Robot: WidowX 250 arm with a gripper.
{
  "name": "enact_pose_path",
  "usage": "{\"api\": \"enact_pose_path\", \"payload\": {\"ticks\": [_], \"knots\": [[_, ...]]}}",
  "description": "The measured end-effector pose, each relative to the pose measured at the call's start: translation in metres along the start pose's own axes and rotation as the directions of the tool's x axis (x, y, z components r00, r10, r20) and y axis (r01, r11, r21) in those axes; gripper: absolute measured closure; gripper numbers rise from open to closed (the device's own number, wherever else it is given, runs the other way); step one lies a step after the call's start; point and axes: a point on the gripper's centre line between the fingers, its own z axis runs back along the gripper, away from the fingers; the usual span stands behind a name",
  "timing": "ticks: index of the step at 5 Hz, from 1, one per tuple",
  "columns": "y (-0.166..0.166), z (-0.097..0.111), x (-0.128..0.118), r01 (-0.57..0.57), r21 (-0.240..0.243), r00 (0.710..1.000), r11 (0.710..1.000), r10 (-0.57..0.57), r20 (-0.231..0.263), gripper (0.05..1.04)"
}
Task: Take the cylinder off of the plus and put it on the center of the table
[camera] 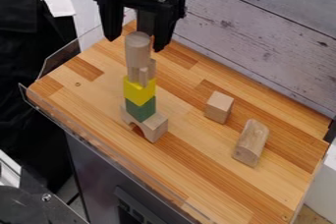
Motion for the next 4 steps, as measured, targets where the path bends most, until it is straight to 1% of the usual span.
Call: {"api": "enact_pose_path", "payload": {"ticks": [1,2,3,4], "knots": [[-0.0002,-0.0019,-0.0005,-0.016,-0.005,1.0,1.0,0.016,-0.002,0.168],[-0.0007,-0.0015,-0.0006,-0.023,-0.008,1.0,1.0,0.023,-0.001,0.451],[-0.0013,-0.0022,-0.0011,-0.015,-0.008,1.0,1.0,0.015,-0.018,0.577],[-0.0041,0.0055,0.0037,0.005,0.006,1.0,1.0,-0.005,-0.03,0.577]]}}
